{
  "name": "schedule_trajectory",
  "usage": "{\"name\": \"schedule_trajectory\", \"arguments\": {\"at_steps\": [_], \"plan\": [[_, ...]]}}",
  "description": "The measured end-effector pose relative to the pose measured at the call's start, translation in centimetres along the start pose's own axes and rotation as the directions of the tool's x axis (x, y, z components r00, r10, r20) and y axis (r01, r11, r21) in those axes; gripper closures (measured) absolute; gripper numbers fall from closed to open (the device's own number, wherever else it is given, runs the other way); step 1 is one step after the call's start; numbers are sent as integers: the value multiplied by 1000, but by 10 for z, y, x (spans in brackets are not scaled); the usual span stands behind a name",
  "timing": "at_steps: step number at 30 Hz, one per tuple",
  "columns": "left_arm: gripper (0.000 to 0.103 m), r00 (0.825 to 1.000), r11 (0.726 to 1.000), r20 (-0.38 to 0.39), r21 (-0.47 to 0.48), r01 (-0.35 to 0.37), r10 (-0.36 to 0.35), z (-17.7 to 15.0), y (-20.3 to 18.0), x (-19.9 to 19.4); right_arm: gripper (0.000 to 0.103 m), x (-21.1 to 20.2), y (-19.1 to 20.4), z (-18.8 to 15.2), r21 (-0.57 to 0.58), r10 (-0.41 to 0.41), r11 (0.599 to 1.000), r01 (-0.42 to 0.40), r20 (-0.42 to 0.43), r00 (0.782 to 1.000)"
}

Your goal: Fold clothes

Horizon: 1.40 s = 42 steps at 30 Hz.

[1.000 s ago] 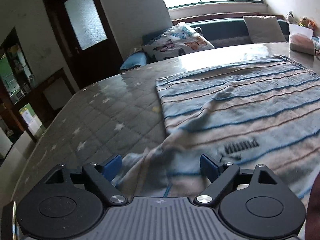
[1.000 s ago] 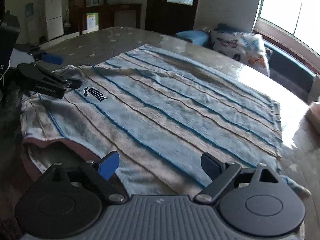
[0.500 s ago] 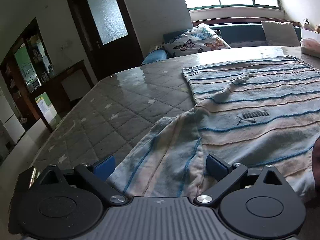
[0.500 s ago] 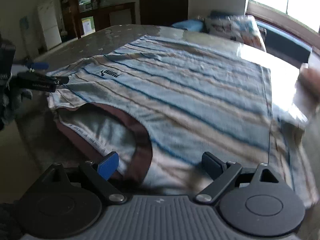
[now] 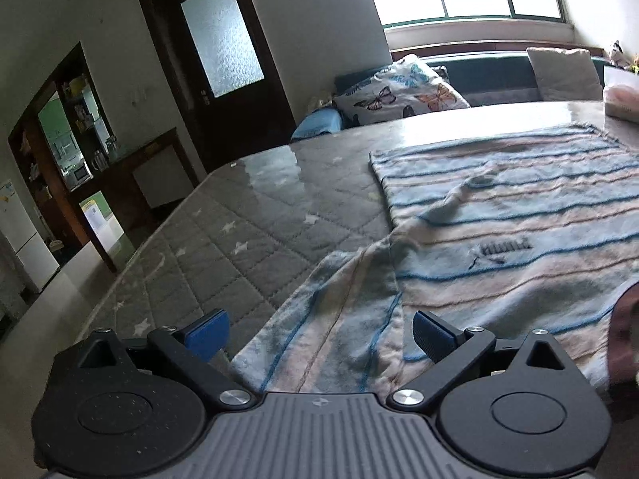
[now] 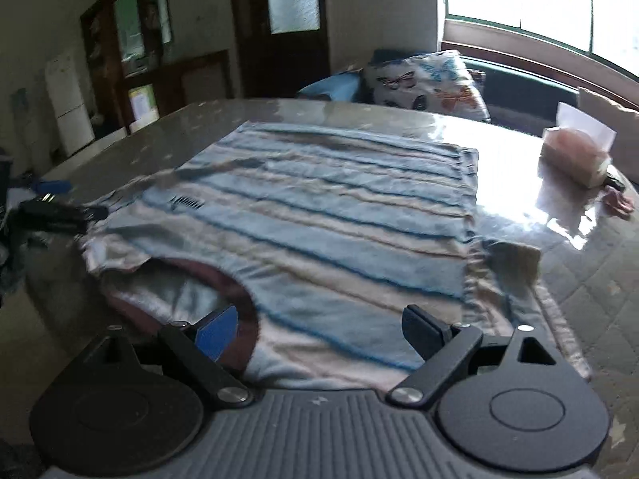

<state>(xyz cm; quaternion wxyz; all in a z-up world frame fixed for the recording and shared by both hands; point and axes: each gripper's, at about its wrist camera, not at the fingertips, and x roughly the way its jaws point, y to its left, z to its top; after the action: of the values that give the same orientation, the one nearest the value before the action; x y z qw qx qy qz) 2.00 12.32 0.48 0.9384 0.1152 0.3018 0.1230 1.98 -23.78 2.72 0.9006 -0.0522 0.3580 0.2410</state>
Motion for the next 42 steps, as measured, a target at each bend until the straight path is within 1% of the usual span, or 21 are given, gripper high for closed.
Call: {"name": "schedule_trajectory", "arguments": {"at_steps": [2, 6, 9, 11, 14, 17, 21, 23, 26, 28, 30, 36, 39, 42], "plan": [[2, 1000, 1000, 14, 0, 14, -14, 4, -4, -5, 12, 3, -4, 2, 18, -20, 1000, 20, 5, 1000], [1, 998, 999, 44, 8, 54, -54, 13, -18, -13, 12, 14, 0, -10, -33, -64, 997, 64, -25, 998], [1, 992, 995, 66, 20, 102, -103, 21, -35, -18, 12, 11, 8, -21, -89, -82, 993, 79, -27, 996], [0, 986, 989, 77, 36, 145, -147, 26, -51, -20, 12, 9, 13, -27, -124, -93, 988, 89, -28, 995], [0, 971, 974, 93, 68, 214, -220, 34, -79, -24, 12, 0, 7, -23, -88, -93, 992, 92, -6, 996], [0, 949, 953, 110, 108, 283, -295, 40, -110, -31, 12, -7, -4, -21, -27, -95, 995, 95, 10, 995], [0, 926, 928, 112, 149, 342, -360, 43, -146, -36, 16, -6, -21, -28, 37, -111, 993, 112, -27, 993], [0, 916, 915, 105, 170, 366, -386, 43, -162, -38, 18, -9, -31, -29, 62, -132, 989, 133, -21, 991], [0, 906, 899, 90, 195, 392, -414, 40, -178, -39, 20, -12, -44, -30, 101, -162, 982, 163, -12, 987], [0, 902, 891, 82, 217, 399, -424, 36, -187, -41, 23, -15, -54, -31, 126, -183, 975, 182, -7, 983], [0, 901, 886, 79, 237, 398, -426, 32, -192, -44, 30, -17, -63, -31, 152, -204, 968, 202, -2, 979], [0, 902, 876, 54, 270, 400, -428, 24, -203, -44, 38, -24, -90, -33, 228, -266, 939, 257, 8, 964], [0, 901, 873, 48, 276, 403, -431, 23, -206, -44, 43, -26, -103, -37, 256, -314, 918, 302, 4, 949], [0, 899, 870, 49, 279, 406, -435, 25, -209, -46, 46, -28, -116, -40, 287, -348, 898, 335, -5, 938]]}}
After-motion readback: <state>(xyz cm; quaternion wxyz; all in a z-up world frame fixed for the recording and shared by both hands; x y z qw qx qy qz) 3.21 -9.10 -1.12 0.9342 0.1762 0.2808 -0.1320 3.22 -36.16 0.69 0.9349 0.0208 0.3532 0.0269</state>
